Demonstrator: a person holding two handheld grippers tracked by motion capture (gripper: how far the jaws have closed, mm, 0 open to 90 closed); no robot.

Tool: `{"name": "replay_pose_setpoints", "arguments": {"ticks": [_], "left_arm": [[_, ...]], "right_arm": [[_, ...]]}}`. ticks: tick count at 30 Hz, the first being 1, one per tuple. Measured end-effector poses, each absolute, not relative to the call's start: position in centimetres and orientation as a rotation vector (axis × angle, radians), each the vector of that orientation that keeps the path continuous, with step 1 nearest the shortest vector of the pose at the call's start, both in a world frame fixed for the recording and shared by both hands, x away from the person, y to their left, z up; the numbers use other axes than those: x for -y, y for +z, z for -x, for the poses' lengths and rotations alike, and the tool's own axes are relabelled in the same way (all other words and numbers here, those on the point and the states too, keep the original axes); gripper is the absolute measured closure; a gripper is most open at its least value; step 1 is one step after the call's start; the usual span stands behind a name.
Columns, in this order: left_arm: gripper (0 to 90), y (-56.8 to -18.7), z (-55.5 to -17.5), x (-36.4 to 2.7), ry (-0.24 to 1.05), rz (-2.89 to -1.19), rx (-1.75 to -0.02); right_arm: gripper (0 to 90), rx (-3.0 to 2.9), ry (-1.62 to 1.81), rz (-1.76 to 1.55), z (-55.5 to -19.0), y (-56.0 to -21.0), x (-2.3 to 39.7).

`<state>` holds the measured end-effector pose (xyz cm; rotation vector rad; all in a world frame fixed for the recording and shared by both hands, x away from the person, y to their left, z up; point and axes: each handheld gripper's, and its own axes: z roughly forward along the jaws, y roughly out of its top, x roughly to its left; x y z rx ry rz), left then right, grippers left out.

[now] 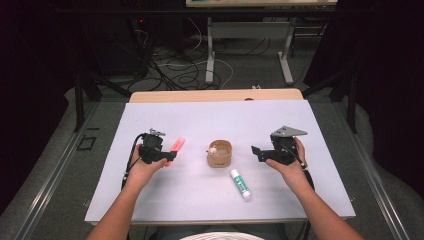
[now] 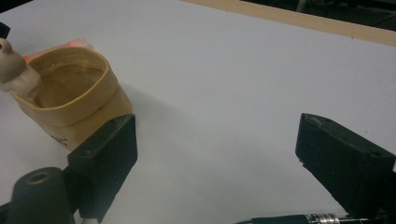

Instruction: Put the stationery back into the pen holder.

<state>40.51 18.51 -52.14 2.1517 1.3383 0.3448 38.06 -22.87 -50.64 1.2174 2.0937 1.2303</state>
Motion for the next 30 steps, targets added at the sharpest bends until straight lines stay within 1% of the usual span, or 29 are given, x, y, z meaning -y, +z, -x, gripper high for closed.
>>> {"name": "replay_pose_setpoints", "arguments": {"ticks": [2, 4, 5, 8, 14, 19, 30], "left_arm": [[35.0, -52.5, -40.5, -18.5, 0.347, -2.164, -1.338], [36.5, -52.8, -40.5, -18.4, 0.337, -2.175, -1.343], [39.0, -52.9, -40.6, -18.5, 0.333, -2.192, -1.345], [40.5, -53.3, -40.7, -18.5, 0.312, -2.198, -1.356], [47.3, -53.7, -41.0, -18.3, 0.298, -2.221, -1.380], [54.8, -53.9, -41.2, -18.1, 0.271, -2.230, -1.383], [65.5, -54.0, -41.3, -18.2, 0.296, -2.248, -1.392]], "right_arm": [[15.1, -2.105, 1.225, -1.209, -38.0, -50.7, 22.9], [15.1, -2.108, 1.224, -1.211, -38.1, -50.8, 22.9], [15.1, -2.113, 1.212, -1.216, -38.2, -50.9, 22.9], [15.1, -2.119, 1.213, -1.224, -38.2, -50.9, 22.9], [15.1, -2.122, 1.219, -1.218, -38.1, -50.9, 22.8], [15.2, -2.129, 1.212, -1.218, -38.2, -51.0, 22.8], [15.4, -2.131, 1.216, -1.219, -38.2, -51.1, 22.8]]}}
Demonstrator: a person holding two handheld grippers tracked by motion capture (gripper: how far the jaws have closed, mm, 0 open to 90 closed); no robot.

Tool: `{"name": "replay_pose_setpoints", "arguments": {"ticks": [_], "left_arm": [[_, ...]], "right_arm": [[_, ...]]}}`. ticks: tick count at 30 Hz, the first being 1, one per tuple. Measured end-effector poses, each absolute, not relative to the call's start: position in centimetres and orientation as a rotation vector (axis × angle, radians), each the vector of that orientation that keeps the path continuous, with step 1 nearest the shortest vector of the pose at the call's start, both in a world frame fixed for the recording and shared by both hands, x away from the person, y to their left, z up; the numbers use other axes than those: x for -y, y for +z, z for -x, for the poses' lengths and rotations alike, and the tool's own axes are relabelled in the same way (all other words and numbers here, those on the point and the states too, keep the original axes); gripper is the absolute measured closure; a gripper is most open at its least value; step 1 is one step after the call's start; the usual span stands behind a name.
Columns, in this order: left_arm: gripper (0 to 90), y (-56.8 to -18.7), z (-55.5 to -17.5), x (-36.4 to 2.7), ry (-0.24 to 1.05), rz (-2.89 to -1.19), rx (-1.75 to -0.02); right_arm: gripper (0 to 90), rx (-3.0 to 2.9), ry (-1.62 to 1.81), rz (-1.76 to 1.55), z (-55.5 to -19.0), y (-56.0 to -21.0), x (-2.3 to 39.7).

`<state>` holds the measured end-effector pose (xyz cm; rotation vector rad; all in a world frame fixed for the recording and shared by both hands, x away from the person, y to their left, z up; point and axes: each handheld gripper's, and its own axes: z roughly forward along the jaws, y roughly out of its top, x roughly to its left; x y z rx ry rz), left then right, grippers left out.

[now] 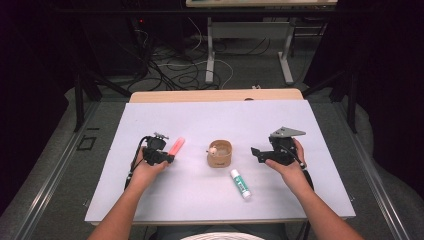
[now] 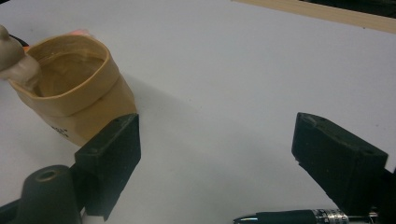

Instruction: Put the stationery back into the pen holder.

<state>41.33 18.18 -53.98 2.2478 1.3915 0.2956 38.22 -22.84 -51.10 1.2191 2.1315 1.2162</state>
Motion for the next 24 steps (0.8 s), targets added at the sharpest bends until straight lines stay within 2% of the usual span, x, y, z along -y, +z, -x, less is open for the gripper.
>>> {"name": "replay_pose_setpoints", "arguments": {"ticks": [24], "left_arm": [[66.9, -53.51, -41.42, -18.23, 0.272, -2.237, -1.400]], "right_arm": [[15.6, -2.134, 1.216, -1.223, -38.27, -51.25, 22.82]]}}
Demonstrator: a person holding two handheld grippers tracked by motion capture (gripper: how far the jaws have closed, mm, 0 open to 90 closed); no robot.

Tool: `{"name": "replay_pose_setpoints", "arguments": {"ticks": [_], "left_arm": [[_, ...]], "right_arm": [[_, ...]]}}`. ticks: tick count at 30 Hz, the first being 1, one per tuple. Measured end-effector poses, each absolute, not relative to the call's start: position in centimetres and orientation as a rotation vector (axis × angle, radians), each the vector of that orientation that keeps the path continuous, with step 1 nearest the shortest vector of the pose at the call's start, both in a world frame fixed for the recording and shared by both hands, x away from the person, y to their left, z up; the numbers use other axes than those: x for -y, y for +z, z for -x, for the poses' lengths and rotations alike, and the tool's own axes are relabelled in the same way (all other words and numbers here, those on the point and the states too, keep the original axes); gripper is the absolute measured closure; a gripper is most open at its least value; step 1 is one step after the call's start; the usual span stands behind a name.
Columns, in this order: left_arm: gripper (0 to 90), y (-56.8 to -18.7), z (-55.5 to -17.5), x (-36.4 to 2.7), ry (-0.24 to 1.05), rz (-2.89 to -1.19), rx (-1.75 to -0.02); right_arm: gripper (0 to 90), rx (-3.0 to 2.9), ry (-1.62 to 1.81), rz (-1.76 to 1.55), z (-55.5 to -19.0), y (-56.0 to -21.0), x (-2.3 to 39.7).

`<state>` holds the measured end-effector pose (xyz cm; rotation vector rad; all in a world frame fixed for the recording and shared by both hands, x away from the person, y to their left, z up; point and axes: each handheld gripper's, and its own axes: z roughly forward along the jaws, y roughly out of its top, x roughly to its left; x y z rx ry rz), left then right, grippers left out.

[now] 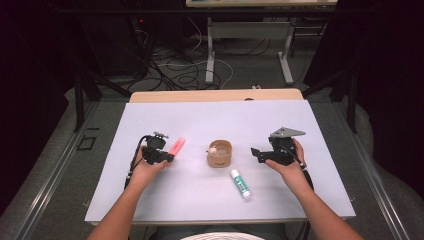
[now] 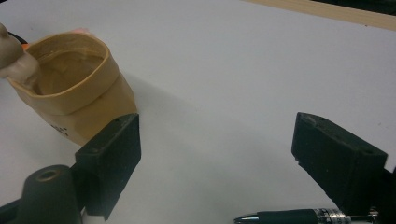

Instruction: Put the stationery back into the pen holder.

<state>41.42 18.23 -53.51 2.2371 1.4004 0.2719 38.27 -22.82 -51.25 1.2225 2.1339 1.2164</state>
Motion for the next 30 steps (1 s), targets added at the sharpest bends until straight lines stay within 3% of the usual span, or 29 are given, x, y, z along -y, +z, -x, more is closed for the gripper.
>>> {"name": "replay_pose_setpoints", "arguments": {"ticks": [30], "left_arm": [[67.3, -50.4, -40.8, -20.2, 0.075, -2.064, -1.439]], "right_arm": [[15.7, -2.138, 1.219, -1.200, -38.2, -51.2, 22.7]]}}
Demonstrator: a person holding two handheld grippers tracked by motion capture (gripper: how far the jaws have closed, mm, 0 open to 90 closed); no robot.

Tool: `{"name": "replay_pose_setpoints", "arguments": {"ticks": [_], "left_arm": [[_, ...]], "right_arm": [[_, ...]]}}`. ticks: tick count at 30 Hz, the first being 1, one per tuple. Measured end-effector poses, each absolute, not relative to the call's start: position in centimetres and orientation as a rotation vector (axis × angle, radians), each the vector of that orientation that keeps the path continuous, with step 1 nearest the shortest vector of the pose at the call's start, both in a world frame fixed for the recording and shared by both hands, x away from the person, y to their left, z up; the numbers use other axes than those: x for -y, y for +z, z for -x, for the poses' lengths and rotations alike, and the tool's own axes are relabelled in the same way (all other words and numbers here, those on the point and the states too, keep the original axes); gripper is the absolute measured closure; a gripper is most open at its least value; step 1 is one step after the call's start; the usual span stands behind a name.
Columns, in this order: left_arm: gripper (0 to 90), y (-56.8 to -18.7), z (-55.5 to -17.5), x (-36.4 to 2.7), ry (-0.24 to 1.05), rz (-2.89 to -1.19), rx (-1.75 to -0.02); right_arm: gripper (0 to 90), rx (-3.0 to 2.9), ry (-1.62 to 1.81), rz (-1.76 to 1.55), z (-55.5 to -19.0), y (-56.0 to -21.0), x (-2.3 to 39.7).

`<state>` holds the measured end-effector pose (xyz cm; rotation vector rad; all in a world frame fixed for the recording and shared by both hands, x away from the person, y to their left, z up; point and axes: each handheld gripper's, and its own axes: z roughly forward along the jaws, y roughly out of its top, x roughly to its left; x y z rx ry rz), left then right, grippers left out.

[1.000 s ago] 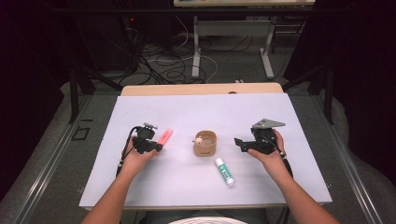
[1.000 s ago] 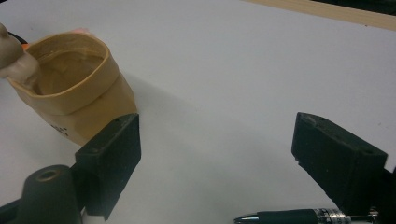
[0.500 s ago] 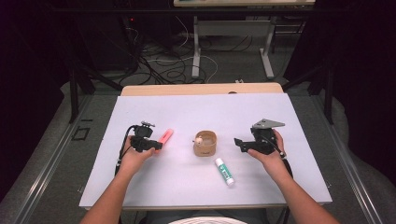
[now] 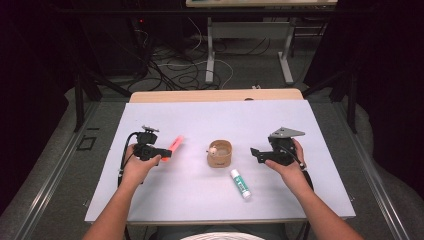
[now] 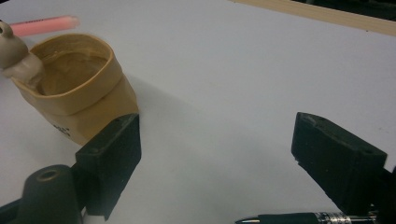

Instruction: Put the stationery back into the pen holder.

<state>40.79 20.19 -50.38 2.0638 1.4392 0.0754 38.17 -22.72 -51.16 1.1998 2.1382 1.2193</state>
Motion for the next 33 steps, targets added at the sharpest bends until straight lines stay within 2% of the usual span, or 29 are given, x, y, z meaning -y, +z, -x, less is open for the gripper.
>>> {"name": "replay_pose_setpoints", "arguments": {"ticks": [7, 16, 33], "left_arm": [[67.3, -49.0, -40.2, -20.3, 0.054, -2.044, -1.419], [67.2, -46.9, -39.2, -20.1, 0.018, -2.021, -1.377], [67.2, -44.3, -37.0, -17.8, -0.032, -2.062, -1.235]], "right_arm": [[16.6, -2.148, 1.210, -1.158, -38.0, -50.9, 22.5], [24.4, -2.194, 1.151, -0.962, -37.3, -50.4, 21.2], [31.4, -2.223, 1.057, -0.567, -35.2, -48.3, 18.0]]}}
